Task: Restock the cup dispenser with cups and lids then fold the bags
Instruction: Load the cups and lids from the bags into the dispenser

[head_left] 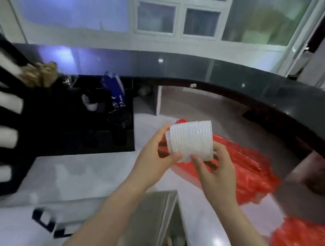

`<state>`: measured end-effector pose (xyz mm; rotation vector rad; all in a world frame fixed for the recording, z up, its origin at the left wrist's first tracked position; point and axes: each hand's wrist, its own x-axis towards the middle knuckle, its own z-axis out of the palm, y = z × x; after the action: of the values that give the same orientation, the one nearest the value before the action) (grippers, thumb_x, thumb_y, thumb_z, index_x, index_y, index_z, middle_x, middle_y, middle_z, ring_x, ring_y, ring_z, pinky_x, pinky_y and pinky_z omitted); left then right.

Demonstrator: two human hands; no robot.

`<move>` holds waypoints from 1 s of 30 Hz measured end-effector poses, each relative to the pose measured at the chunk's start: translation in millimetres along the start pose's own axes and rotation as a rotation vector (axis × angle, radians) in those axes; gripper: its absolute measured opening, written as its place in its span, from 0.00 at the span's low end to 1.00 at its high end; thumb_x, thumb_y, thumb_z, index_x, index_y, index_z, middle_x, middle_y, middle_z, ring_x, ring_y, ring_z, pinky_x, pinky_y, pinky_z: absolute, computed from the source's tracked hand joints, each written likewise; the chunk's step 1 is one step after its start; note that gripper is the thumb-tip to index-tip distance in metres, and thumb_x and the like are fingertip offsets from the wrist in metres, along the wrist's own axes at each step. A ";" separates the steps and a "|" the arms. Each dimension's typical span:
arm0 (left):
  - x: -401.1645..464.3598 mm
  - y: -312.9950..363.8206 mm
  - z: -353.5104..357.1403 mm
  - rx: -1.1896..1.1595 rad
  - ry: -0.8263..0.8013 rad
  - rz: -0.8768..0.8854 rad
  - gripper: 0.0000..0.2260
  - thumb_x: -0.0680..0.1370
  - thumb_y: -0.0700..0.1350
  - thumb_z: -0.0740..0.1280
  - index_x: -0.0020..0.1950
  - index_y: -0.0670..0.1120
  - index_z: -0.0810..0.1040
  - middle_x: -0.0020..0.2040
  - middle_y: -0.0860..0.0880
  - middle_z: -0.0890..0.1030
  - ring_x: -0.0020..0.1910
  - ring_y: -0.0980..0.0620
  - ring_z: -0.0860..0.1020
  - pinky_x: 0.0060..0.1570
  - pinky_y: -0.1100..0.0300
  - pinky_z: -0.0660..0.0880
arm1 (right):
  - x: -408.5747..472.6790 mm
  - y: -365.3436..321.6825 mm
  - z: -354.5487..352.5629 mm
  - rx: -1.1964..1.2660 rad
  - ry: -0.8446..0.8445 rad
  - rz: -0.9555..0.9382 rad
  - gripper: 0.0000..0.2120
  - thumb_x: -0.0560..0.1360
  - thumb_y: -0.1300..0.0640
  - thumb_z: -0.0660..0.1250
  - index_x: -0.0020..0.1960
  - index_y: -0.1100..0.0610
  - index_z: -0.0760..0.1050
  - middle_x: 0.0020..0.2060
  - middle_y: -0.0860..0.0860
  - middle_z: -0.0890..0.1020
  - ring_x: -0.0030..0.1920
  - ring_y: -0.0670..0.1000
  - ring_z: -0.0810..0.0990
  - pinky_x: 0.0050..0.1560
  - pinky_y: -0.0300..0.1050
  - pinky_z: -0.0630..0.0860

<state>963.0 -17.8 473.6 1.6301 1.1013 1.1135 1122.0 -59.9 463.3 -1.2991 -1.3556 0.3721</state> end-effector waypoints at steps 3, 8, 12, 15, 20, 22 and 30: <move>-4.2 -10.2 -60.4 -0.027 0.165 -0.061 0.32 0.73 0.42 0.73 0.71 0.58 0.63 0.54 0.56 0.77 0.46 0.66 0.78 0.41 0.74 0.73 | 9.9 -20.3 57.6 0.066 -0.117 -0.027 0.14 0.73 0.60 0.71 0.56 0.49 0.75 0.49 0.40 0.79 0.49 0.42 0.78 0.48 0.42 0.77; -13.4 -27.8 -158.3 0.083 0.371 -0.030 0.20 0.72 0.43 0.74 0.54 0.63 0.70 0.53 0.62 0.77 0.47 0.68 0.77 0.39 0.75 0.73 | 13.1 -53.3 155.8 0.221 -0.243 -0.023 0.16 0.74 0.63 0.69 0.55 0.45 0.74 0.49 0.40 0.80 0.51 0.44 0.80 0.50 0.45 0.78; -16.5 -42.4 -217.7 0.212 0.424 0.037 0.24 0.72 0.44 0.73 0.64 0.61 0.70 0.59 0.63 0.73 0.56 0.66 0.73 0.53 0.73 0.70 | 9.8 -70.6 224.6 0.458 -0.294 0.107 0.18 0.75 0.66 0.68 0.58 0.47 0.73 0.54 0.48 0.81 0.53 0.47 0.81 0.48 0.41 0.79; -16.3 -52.4 -250.0 0.284 0.443 0.078 0.26 0.73 0.43 0.72 0.66 0.60 0.69 0.60 0.63 0.71 0.59 0.68 0.69 0.54 0.79 0.63 | 8.2 -74.9 261.1 0.606 -0.334 0.236 0.18 0.76 0.65 0.67 0.60 0.47 0.74 0.53 0.48 0.82 0.54 0.48 0.81 0.47 0.41 0.79; -17.1 -66.9 -277.1 0.381 0.500 0.114 0.23 0.72 0.41 0.73 0.62 0.60 0.71 0.59 0.62 0.74 0.61 0.60 0.71 0.60 0.66 0.67 | 6.5 -74.0 296.2 0.711 -0.402 0.426 0.16 0.76 0.62 0.66 0.59 0.45 0.76 0.51 0.48 0.84 0.51 0.50 0.82 0.45 0.42 0.78; -14.6 -69.1 -284.4 0.456 0.518 0.149 0.22 0.71 0.41 0.73 0.62 0.57 0.73 0.60 0.61 0.75 0.61 0.57 0.71 0.62 0.63 0.66 | 9.5 -74.2 306.5 0.761 -0.423 0.481 0.15 0.77 0.62 0.65 0.60 0.47 0.76 0.50 0.50 0.84 0.49 0.51 0.81 0.46 0.43 0.77; -20.3 -35.4 -304.4 0.743 0.679 0.247 0.24 0.71 0.40 0.73 0.66 0.48 0.75 0.65 0.55 0.74 0.63 0.52 0.71 0.66 0.68 0.59 | 33.9 -107.0 329.6 0.988 -0.620 0.509 0.19 0.69 0.57 0.68 0.59 0.51 0.76 0.50 0.52 0.81 0.44 0.48 0.79 0.42 0.40 0.75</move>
<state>660.5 21.4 508.6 2.0391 1.9637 1.6061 804.4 82.4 473.7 -0.6548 -1.0270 1.6645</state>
